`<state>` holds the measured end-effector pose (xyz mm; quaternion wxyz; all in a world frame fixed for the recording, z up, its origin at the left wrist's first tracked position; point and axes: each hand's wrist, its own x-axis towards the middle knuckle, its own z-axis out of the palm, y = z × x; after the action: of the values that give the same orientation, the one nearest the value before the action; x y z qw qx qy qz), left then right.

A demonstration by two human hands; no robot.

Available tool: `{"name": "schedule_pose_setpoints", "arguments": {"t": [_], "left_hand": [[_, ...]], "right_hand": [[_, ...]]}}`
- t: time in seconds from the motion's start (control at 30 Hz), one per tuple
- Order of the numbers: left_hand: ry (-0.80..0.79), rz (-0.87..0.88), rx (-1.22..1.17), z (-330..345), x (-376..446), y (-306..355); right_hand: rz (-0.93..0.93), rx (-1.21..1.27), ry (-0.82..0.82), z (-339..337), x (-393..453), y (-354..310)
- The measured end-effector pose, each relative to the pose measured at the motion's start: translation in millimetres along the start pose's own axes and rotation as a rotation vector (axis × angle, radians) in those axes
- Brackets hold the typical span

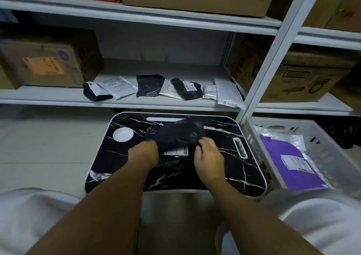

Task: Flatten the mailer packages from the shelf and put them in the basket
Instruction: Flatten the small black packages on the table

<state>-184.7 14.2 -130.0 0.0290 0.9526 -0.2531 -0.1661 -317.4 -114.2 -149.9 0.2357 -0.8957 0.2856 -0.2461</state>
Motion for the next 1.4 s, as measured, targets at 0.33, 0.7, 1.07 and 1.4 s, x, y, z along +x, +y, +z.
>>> {"name": "schedule_pose_setpoints", "arguments": {"t": [0.33,0.7,1.07,1.4], "left_hand": [[0.203,0.025,-0.009,22.3,2.2,21.0],[0.178,0.242,0.094,67.0,41.0,35.0],[0.063,0.236,0.131,100.1,46.7,27.6],[0.427,0.319,-0.018,72.3,77.6,49.6]], "right_hand": [[0.355,-0.267,0.122,-8.6,-0.8,36.8],[-0.101,-0.509,-0.423,56.8,6.2,33.1],[-0.095,-0.531,-0.360,82.3,-0.7,51.8],[-0.102,-0.393,-0.145,77.2,56.5,30.5]]}}
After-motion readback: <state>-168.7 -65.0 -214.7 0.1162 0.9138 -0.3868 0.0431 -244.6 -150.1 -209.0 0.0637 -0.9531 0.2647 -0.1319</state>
